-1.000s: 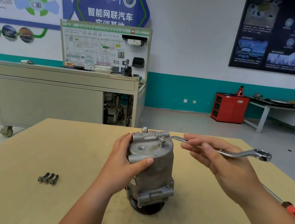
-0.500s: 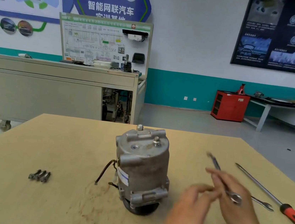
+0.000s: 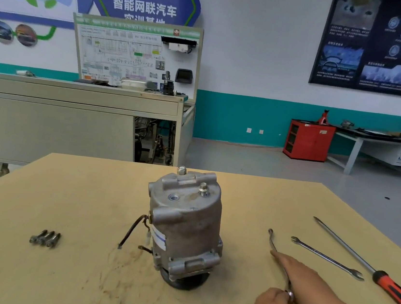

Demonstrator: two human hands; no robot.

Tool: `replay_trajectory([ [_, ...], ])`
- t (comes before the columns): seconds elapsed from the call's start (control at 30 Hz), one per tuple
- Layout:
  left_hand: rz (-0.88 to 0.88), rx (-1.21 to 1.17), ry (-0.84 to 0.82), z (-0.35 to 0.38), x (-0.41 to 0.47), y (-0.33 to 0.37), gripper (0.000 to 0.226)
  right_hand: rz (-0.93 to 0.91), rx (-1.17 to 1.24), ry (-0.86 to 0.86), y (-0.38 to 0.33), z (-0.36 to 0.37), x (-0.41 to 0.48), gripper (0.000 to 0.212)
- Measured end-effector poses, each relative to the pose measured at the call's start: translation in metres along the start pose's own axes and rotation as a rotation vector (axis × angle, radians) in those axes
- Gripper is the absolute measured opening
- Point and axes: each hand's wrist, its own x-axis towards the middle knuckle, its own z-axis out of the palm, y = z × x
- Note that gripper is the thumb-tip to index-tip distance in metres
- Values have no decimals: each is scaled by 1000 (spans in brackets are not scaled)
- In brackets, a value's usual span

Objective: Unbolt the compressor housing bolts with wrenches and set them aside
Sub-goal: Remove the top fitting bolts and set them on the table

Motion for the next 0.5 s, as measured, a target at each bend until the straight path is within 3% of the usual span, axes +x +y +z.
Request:
replay_trajectory([
  [0.1,120,-6,12,-20,-21,-3,51,-46,-140,-76,-5,-11,-1,49],
  [0.17,279,-3,142,-41,-34,3,46,-42,-146,-12,-19,-28,2,55],
  [0.23,410,-28,303,-76,-53,20,36,-133,139,218,-43,-49,6,47],
  [0.33,614,-20,771,-127,-86,23,33,-364,586,493,-99,-84,1,25],
  [0.4,483,-3,857,-159,-95,30,46,-463,701,517,-133,-100,0,16],
  [0.5,166,106,765,-182,-89,30,70,-451,647,463,-166,-115,7,13],
])
